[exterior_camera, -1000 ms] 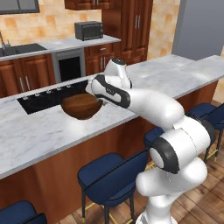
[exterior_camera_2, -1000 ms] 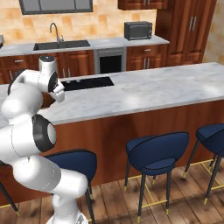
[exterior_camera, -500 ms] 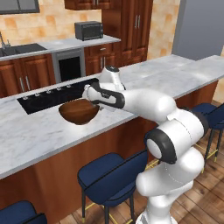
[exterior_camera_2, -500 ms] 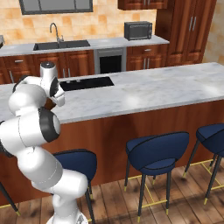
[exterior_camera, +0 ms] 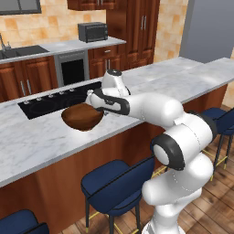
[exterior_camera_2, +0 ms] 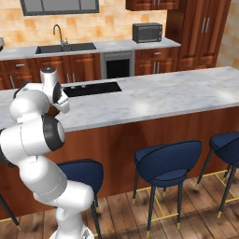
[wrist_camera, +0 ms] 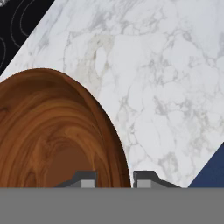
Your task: Pick up the bowls from the cabinet and place each bowl in front of a stool on the dining counter.
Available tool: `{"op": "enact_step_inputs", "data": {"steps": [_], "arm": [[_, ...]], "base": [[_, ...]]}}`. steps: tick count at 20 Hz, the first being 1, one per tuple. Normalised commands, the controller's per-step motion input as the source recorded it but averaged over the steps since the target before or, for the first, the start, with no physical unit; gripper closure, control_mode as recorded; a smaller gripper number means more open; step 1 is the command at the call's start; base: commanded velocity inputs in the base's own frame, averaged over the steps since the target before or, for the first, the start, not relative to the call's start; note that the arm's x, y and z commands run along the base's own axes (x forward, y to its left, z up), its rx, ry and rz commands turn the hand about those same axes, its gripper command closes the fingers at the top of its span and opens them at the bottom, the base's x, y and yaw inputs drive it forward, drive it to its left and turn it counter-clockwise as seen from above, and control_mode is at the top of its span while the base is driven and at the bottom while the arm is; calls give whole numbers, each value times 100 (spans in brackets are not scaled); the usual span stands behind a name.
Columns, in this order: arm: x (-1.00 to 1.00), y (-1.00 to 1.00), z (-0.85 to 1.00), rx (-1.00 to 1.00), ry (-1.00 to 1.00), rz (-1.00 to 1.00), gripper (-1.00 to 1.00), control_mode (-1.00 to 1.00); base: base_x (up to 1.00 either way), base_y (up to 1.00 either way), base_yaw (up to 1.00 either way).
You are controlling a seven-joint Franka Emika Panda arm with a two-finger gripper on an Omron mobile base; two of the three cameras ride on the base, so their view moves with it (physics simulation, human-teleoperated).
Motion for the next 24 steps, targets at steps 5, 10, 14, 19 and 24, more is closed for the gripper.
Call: {"op": "enact_step_inputs", "data": {"steps": [5,10,14,19,24], "arm": [[0,0,0,0,0,0,-100,-100],[0,0,0,0,0,0,-100,-100],[-4,0,0,0,0,1,-100,-100],[-62,-34,0,0,0,10,-100,-100],[-100,-65,11,3,-4,9,-100,-100]], "base": [[0,0,0],[0,0,0],[0,0,0],[0,0,0],[0,0,0]]}}
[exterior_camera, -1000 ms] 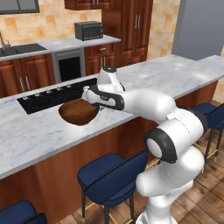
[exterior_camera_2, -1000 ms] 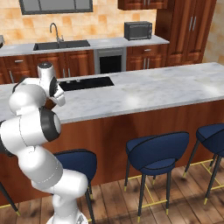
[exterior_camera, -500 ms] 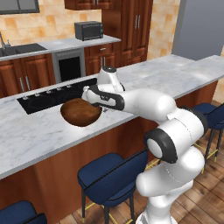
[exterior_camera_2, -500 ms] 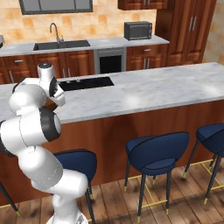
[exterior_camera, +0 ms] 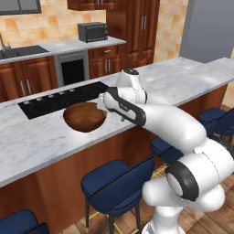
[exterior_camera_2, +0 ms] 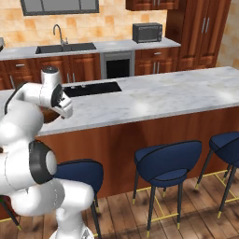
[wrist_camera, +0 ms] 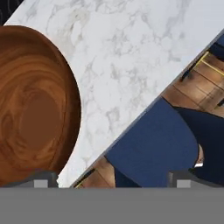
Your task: Pick up the bowls from the cabinet and place each bowl in front of a stool on the dining counter.
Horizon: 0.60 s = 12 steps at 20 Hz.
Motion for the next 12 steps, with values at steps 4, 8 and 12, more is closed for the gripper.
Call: {"op": "enact_step_inputs", "data": {"steps": [4,8,12], "arm": [[-77,-19,94,10,-18,-7,-100,-100],[-52,6,100,4,-22,-5,-100,-100],[-100,9,98,1,2,2,-100,-100]], "base": [[0,0,0],[0,0,0],[0,0,0]]}}
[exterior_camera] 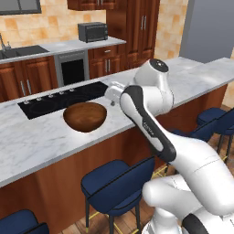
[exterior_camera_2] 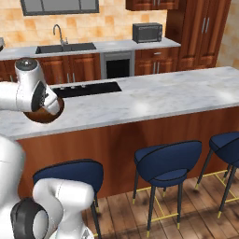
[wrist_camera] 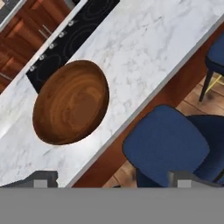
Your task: Pick up the bowls from the cabinet and place each bowl in front of a stool on the dining counter.
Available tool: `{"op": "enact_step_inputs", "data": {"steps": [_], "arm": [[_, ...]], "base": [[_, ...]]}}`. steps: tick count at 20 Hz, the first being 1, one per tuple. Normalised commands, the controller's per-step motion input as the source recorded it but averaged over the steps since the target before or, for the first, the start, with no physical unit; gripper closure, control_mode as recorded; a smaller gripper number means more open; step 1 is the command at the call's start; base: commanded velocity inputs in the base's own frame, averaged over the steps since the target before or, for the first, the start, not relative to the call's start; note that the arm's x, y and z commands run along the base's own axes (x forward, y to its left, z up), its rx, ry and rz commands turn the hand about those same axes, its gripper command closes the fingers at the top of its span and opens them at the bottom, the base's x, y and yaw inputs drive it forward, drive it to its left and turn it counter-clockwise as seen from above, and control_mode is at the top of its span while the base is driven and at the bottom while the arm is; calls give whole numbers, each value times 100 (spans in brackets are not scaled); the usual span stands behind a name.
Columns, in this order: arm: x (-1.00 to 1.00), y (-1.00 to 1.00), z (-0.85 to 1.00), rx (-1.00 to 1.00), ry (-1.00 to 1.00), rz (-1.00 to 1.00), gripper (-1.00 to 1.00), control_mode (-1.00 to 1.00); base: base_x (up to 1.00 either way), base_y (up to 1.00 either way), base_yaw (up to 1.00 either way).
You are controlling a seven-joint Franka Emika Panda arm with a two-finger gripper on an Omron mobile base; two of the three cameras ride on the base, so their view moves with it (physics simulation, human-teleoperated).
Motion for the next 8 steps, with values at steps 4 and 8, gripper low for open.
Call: {"op": "enact_step_inputs", "data": {"steps": [4,8], "arm": [[-100,0,43,0,0,7,-100,-100],[-100,-7,32,1,0,3,-100,-100]], "base": [[0,0,0],[0,0,0]]}}
